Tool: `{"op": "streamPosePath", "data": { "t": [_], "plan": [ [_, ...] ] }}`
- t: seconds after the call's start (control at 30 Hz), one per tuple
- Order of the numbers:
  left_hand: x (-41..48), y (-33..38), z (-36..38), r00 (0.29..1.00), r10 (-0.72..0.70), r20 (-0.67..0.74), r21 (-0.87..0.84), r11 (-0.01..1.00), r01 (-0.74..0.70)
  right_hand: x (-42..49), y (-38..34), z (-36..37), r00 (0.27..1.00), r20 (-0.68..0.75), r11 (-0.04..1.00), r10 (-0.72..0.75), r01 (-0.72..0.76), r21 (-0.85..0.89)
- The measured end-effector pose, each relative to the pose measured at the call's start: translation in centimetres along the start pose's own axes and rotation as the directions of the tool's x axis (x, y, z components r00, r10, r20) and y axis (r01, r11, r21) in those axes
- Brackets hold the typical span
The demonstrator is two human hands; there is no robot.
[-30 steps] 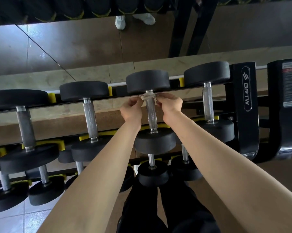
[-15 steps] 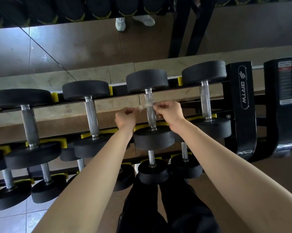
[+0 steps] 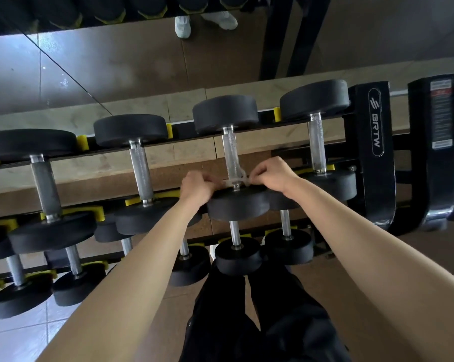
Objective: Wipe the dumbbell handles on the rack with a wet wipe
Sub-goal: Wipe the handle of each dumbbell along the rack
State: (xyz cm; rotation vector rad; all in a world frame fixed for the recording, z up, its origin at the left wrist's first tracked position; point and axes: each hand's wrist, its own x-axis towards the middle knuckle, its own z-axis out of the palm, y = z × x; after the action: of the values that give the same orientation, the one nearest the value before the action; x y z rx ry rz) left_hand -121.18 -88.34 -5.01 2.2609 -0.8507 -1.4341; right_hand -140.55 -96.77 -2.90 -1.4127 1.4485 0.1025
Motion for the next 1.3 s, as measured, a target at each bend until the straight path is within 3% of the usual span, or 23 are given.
{"op": "streamPosePath", "data": {
  "t": [0.07, 0.13, 0.33, 0.43, 0.5, 0.57, 0.63, 0.73, 0.83, 0.93, 1.0, 1.1, 1.23, 1.3],
  "plan": [
    [-0.4, 0.3, 0.0, 0.994, 0.036, 0.103, 0.003, 0.999, -0.036, 0.2, 0.7, -0.9, 0.998, -0.024, 0.997, 0.055, -0.057, -0.054],
    [-0.4, 0.2, -0.2, 0.993, 0.025, 0.111, 0.008, 1.0, -0.026, 0.2, 0.6, -1.1, 0.996, -0.022, 0.992, 0.084, -0.086, -0.096],
    [0.5, -0.8, 0.0, 0.99, -0.005, -0.141, 0.237, 0.971, 0.039, -0.4, -1.5, 0.8, 0.995, 0.098, 0.988, 0.003, 0.012, -0.152],
    [0.0, -0.4, -0.1, 0.997, 0.06, 0.039, 0.152, 0.986, -0.065, -0.3, -0.7, -0.1, 0.999, -0.007, 0.972, 0.043, -0.044, -0.23],
    [-0.9, 0.0, -0.4, 0.967, 0.211, 0.144, 0.065, 0.973, -0.222, -0.5, 0.1, -1.1, 0.994, -0.107, 0.971, 0.033, -0.057, -0.232],
    [-1.7, 0.1, -0.7, 0.929, 0.356, 0.103, 0.015, 0.933, -0.36, -1.2, 0.0, -1.8, 0.989, -0.148, 0.993, -0.025, 0.008, -0.117],
    [-2.2, 0.4, -1.0, 0.921, 0.389, 0.012, -0.074, 0.919, -0.387, -2.3, -1.0, -2.2, 0.991, -0.118, 0.987, -0.062, 0.078, 0.138],
    [-2.8, 1.2, -1.1, 0.915, 0.402, -0.023, -0.228, 0.889, -0.396, -4.0, -3.1, -2.9, 0.989, 0.056, 0.859, -0.14, 0.093, 0.504],
    [-3.8, 2.6, -0.9, 0.91, 0.403, 0.096, -0.471, 0.824, -0.315, -4.8, -4.6, -3.2, 0.954, 0.16, 0.775, -0.253, 0.101, 0.624],
    [-4.2, 3.3, -0.6, 0.87, 0.457, 0.187, -0.55, 0.782, -0.293, -4.8, -5.3, -3.3, 0.952, 0.138, 0.72, -0.272, 0.106, 0.686],
    [-4.2, 3.2, -0.5, 0.869, 0.462, 0.178, -0.565, 0.771, -0.294, -4.5, -5.1, -3.4, 0.955, 0.075, 0.762, -0.288, 0.181, 0.622],
    [-3.9, 3.2, -0.7, 0.908, 0.4, 0.127, -0.606, 0.756, -0.248, -3.9, -4.3, -3.3, 0.949, -0.002, 0.884, -0.315, 0.294, 0.362],
    [-3.0, 3.3, -1.3, 0.932, 0.344, 0.111, -0.608, 0.765, -0.21, -3.0, -3.6, -3.0, 0.944, -0.055, 0.942, -0.326, 0.33, 0.068],
    [-2.5, 3.4, -1.4, 0.932, 0.348, 0.104, -0.526, 0.814, -0.245, -2.5, -3.5, -3.1, 0.949, -0.098, 0.95, -0.299, 0.306, 0.06]
  ]
}}
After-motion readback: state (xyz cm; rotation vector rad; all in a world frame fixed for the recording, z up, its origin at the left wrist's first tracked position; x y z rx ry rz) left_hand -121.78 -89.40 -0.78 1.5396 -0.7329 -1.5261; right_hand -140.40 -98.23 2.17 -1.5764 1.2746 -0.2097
